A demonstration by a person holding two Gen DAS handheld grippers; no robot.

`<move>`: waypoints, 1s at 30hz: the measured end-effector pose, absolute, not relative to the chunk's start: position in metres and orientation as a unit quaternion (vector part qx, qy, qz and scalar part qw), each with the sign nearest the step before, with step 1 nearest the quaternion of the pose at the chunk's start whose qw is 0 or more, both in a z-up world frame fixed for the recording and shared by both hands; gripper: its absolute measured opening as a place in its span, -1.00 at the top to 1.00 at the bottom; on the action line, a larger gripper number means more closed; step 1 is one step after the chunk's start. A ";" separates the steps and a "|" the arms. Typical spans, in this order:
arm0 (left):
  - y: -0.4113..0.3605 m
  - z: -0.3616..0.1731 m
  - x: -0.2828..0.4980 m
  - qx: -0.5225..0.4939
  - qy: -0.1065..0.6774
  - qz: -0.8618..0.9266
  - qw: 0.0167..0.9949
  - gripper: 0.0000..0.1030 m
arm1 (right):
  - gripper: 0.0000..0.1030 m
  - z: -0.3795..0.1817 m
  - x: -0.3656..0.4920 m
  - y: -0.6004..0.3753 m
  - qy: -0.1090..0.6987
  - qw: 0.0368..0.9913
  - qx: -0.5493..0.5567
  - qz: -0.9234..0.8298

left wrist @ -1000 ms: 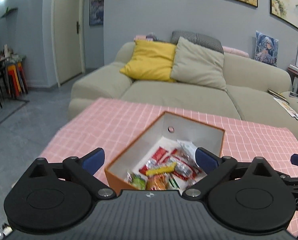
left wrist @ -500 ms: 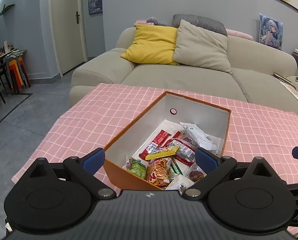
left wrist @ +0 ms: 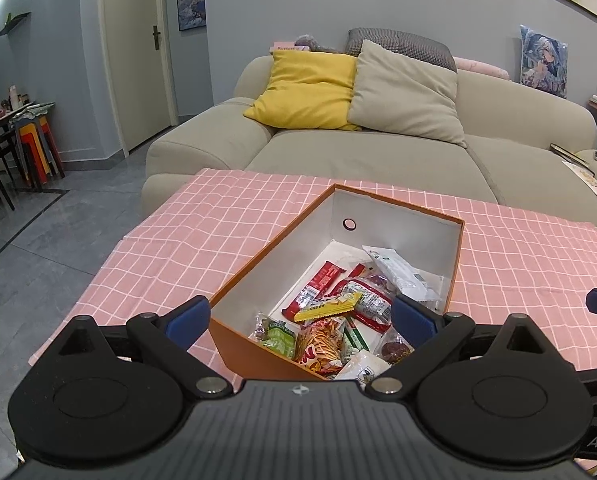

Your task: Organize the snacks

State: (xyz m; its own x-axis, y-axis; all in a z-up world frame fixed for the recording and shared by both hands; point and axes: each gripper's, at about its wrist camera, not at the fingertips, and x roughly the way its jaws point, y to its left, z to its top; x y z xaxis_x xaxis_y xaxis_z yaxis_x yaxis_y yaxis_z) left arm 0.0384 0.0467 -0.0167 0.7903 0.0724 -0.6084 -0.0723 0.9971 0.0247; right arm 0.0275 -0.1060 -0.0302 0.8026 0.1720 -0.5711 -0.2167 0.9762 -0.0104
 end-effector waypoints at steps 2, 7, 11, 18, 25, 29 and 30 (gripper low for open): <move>0.046 -0.016 0.039 0.002 0.322 0.040 0.946 -1.00 | -0.93 -0.030 0.027 -0.107 0.296 0.949 -0.037 0.102; 0.046 -0.015 0.039 0.003 0.322 0.042 0.946 -1.00 | -0.93 -0.028 0.026 -0.106 0.292 0.950 -0.040 0.103; 0.046 -0.013 0.038 0.001 0.320 0.039 0.947 -1.00 | -0.93 -0.029 0.026 -0.107 0.293 0.949 -0.041 0.104; 0.047 -0.010 0.035 -0.004 0.314 0.041 0.949 -1.00 | -0.93 -0.027 0.025 -0.106 0.291 0.950 -0.045 0.107; 0.046 -0.008 0.036 -0.001 0.313 0.037 0.949 -1.00 | -0.93 -0.027 0.024 -0.105 0.290 0.950 -0.045 0.107; 0.045 -0.008 0.037 0.000 0.314 0.036 0.949 -1.00 | -0.93 -0.027 0.024 -0.105 0.290 0.950 -0.045 0.107; 0.045 -0.008 0.036 0.001 0.314 0.036 0.949 -1.00 | -0.93 -0.027 0.024 -0.105 0.290 0.950 -0.045 0.106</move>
